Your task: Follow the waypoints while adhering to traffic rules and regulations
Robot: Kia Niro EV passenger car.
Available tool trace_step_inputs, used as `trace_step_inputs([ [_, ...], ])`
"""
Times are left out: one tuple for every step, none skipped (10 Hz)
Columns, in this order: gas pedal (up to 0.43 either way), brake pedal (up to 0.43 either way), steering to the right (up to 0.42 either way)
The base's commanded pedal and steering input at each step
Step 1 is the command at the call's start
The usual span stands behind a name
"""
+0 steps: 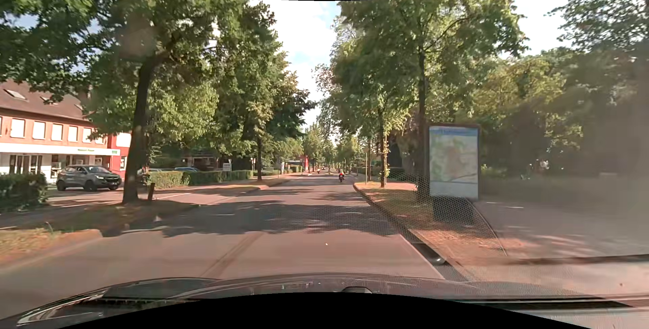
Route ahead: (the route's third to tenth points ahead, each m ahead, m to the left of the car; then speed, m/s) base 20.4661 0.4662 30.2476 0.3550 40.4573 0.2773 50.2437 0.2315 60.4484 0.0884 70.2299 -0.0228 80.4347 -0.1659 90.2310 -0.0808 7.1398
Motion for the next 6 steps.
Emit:
trace_step_inputs([
  [0.157,0.0,-0.011],
  [0.157,0.0,-0.011],
  [0.157,0.0,-0.011],
  [0.157,0.0,-0.011],
  [0.157,0.0,-0.011],
  [0.157,0.0,-0.009],
])
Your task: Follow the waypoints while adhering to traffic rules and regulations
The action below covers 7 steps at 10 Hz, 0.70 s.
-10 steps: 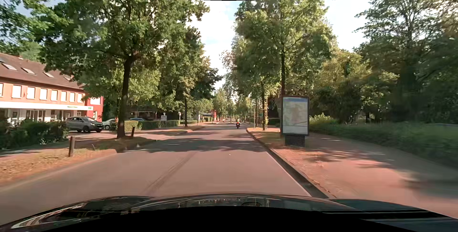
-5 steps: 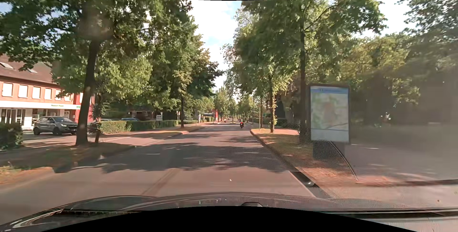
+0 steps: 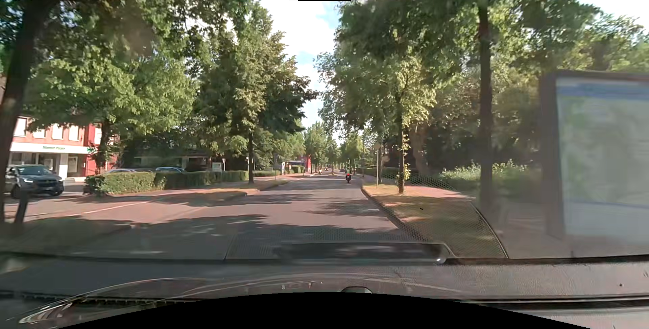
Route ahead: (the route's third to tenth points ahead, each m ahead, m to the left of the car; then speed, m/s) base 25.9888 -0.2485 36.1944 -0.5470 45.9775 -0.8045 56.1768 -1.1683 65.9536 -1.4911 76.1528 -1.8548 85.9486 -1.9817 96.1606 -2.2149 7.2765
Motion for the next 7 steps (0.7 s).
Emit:
trace_step_inputs([
  [0.157,0.0,-0.007],
  [0.157,0.0,-0.005],
  [0.157,0.0,-0.001],
  [0.157,0.0,0.0],
  [0.157,0.0,0.0],
  [0.15,0.0,0.004],
  [0.15,0.0,0.011],
])
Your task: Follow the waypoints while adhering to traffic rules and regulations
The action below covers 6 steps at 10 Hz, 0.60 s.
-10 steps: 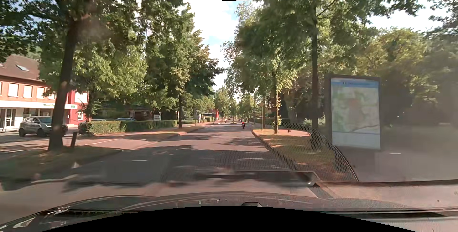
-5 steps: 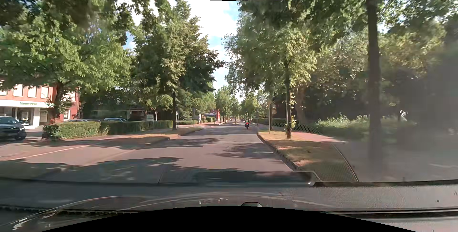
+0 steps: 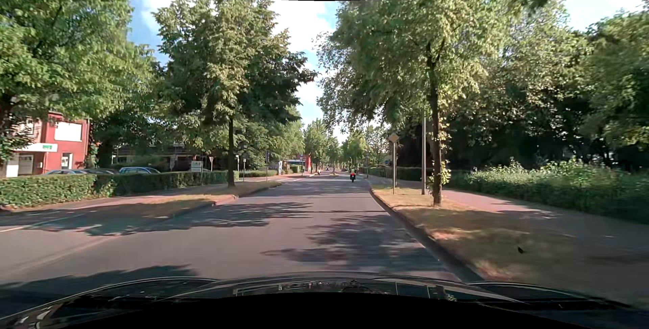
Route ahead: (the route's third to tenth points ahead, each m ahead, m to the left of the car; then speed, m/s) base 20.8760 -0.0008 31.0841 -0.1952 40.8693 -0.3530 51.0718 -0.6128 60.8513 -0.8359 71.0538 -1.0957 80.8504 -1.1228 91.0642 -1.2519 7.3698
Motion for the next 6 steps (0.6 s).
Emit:
trace_step_inputs([
  [0.15,0.0,0.013],
  [0.15,0.0,0.013],
  [0.15,0.0,0.015],
  [0.15,0.0,0.019],
  [0.15,0.0,0.018],
  [0.15,0.0,0.016],
])
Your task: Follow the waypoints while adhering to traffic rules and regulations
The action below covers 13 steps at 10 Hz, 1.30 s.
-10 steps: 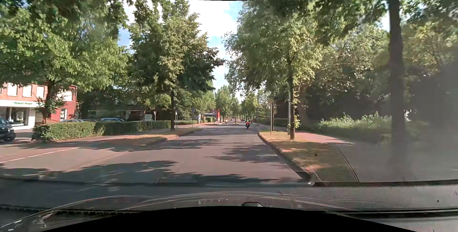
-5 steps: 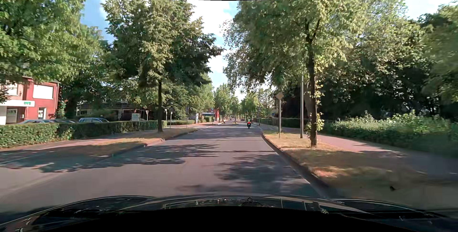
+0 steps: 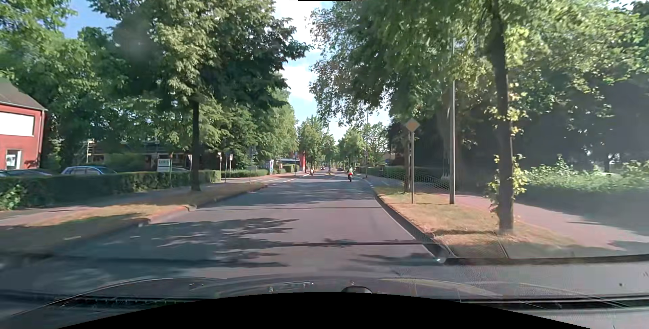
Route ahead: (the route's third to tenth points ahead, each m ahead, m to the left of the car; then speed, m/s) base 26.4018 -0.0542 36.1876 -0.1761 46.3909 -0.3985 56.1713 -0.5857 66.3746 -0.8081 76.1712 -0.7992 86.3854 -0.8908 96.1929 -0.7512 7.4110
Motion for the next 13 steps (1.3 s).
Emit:
trace_step_inputs([
  [0.15,0.0,0.012],
  [0.15,0.0,0.013],
  [0.15,0.0,0.015],
  [0.15,0.0,0.015],
  [0.15,0.0,0.015],
  [0.15,0.0,0.014],
  [0.15,0.0,0.014],
  [0.15,0.0,0.014],
  [0.15,0.0,0.014],
  [0.15,0.0,0.014],
  [0.15,0.0,0.017],
  [0.15,0.0,0.018],
  [0.15,0.0,0.018],
])
